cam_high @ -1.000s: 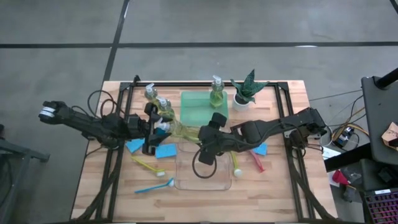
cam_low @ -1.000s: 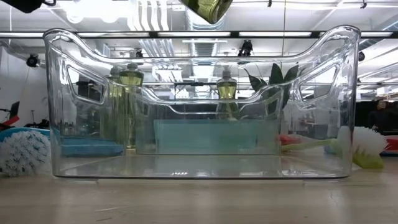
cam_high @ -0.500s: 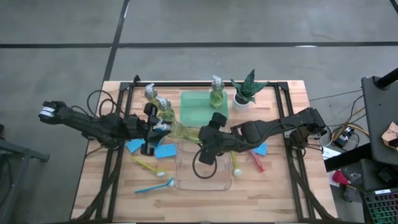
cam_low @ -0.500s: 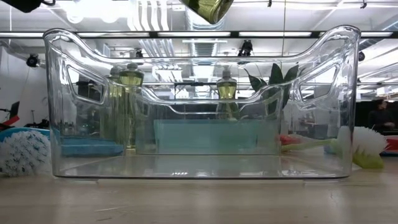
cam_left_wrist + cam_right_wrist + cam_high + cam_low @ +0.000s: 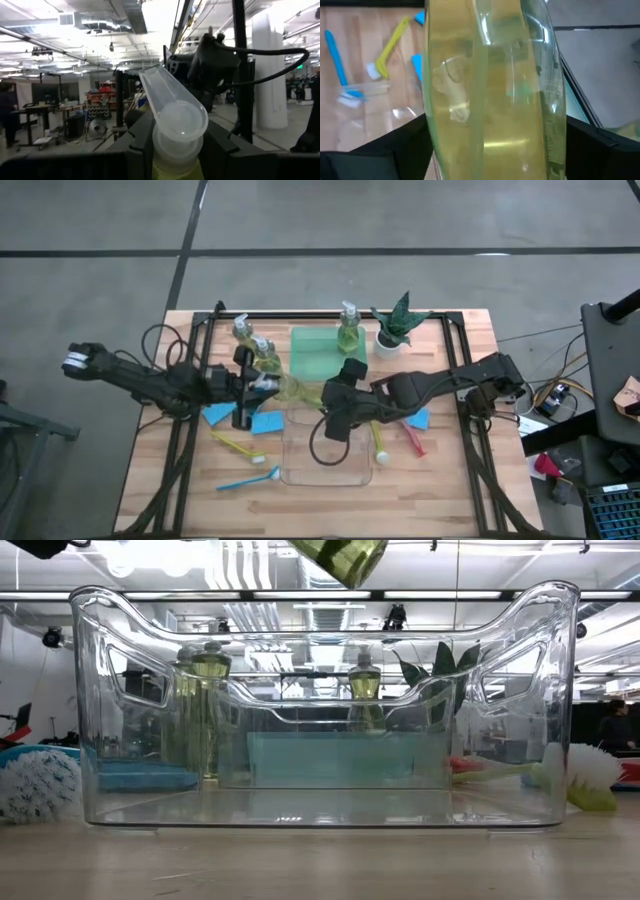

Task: Pick & Place Kitchen Sink Supplies
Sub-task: Put the transparent soap dispenser into the blue bin

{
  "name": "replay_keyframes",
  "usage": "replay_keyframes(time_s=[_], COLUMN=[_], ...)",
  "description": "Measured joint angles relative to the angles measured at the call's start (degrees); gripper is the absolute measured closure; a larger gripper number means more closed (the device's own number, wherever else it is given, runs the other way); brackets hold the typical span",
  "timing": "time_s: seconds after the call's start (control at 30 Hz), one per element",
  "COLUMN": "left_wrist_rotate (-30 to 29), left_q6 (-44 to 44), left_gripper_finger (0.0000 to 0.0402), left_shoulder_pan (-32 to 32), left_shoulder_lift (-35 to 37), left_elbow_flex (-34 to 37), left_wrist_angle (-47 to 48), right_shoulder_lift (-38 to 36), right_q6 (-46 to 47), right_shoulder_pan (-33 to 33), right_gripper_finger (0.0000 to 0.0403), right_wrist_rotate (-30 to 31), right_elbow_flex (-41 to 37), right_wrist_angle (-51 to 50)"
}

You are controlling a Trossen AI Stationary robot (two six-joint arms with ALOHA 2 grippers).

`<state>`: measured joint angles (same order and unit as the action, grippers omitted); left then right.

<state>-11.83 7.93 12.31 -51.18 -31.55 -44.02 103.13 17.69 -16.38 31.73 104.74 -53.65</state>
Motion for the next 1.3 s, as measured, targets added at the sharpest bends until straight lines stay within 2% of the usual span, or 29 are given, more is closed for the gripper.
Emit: replay_keyframes(time_s=[0.17, 0.37, 0.73, 1.0, 1.13, 1.3], left_wrist_rotate=[-2.75, -3.3, -3.18, -2.52, -1.22, 0.39], left_q6=[1.12, 2.12, -1.14, -2.25, -3.06, -4.4], left_gripper_finger=[0.0297, 0.0297, 0.0297, 0.0297, 0.0297, 0.0297], left_shoulder_pan=[-0.33, -1.67, -8.08, -13.79, -17.0, -20.98], left_shoulder_lift=[-0.39, -0.11, -0.94, -4.96, -7.8, -11.65], left_elbow_flex=[-0.75, -2.54, -8.07, -10.23, -12.2, -15.78], left_wrist_angle=[1.13, 1.88, 14.56, 16.51, 18.23, 18.7], right_shoulder_lift=[-0.11, -0.13, -0.62, -0.87, -0.87, -0.88], right_q6=[-0.17, -1.6, 3.08, 2.91, 2.8, 1.76], right_shoulder_pan=[-0.15, -0.04, -1.75, -6.31, -9.55, -13.45], right_gripper_finger=[0.0044, 0.0052, 0.0074, 0.008, 0.011, 0.0182], right_wrist_rotate=[-0.22, -0.2, -1.97, -1.52, 1.01, 2.83], right_elbow_flex=[0.01, -0.01, -0.01, -0.01, -0.04, -0.04], right_wrist_angle=[-1.86, -2.53, -8.26, -7.05, -6.27, -3.74])
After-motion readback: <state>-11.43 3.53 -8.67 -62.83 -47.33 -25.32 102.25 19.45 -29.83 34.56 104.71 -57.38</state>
